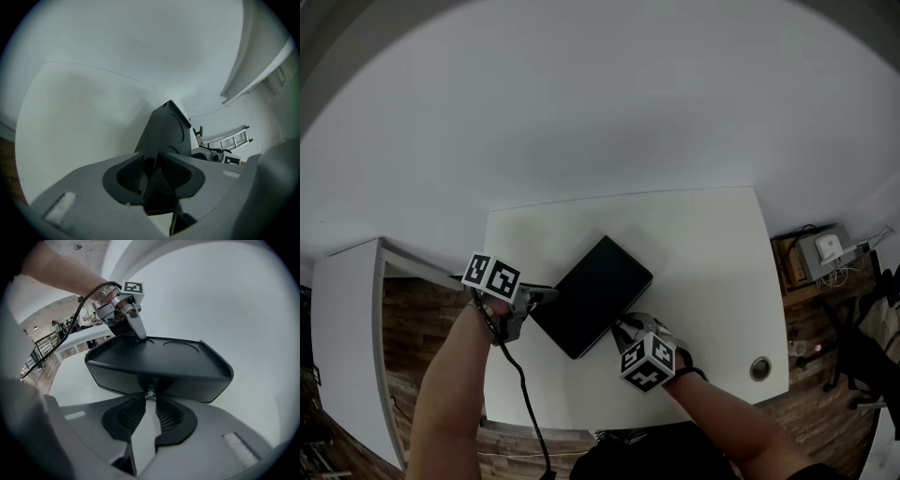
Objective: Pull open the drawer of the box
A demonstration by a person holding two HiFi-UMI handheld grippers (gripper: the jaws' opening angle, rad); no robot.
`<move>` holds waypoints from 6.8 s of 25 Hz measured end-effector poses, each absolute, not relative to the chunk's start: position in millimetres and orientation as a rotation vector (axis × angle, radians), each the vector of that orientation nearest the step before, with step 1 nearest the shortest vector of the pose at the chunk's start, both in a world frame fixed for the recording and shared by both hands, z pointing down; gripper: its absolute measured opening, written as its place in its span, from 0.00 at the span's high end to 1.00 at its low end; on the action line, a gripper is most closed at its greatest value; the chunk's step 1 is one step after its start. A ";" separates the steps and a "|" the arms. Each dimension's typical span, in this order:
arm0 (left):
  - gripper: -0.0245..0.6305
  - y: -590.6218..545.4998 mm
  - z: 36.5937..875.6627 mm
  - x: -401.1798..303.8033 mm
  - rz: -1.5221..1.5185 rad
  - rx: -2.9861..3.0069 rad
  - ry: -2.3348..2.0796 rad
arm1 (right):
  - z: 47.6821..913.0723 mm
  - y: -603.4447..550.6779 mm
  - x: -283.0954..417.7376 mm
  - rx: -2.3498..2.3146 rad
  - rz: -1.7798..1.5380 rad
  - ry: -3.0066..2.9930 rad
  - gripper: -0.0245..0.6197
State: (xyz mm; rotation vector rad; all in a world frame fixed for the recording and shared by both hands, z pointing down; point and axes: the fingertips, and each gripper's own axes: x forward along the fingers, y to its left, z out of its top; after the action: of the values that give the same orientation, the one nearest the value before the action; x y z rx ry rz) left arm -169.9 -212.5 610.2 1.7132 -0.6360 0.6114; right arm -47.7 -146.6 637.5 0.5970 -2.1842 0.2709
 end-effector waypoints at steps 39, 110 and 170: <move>0.76 -215.4 611.9 -172.1 0.546 1.686 -0.651 | 637.3 -137.3 -33.9 0.673 0.282 -2.158 0.85; 0.76 -217.8 612.8 -172.6 0.519 1.691 -0.649 | 632.5 -70.9 43.5 0.752 0.314 -2.098 0.86; 0.96 108.7 484.7 -173.8 -0.116 1.929 -0.820 | 499.7 77.2 66.2 1.084 1.189 -2.501 0.95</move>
State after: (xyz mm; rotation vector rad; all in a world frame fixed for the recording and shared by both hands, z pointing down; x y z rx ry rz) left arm -173.8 108.7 484.7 1.9286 -0.8198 -0.1162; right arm 66.2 77.2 499.7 1.0836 -2.5006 1.1887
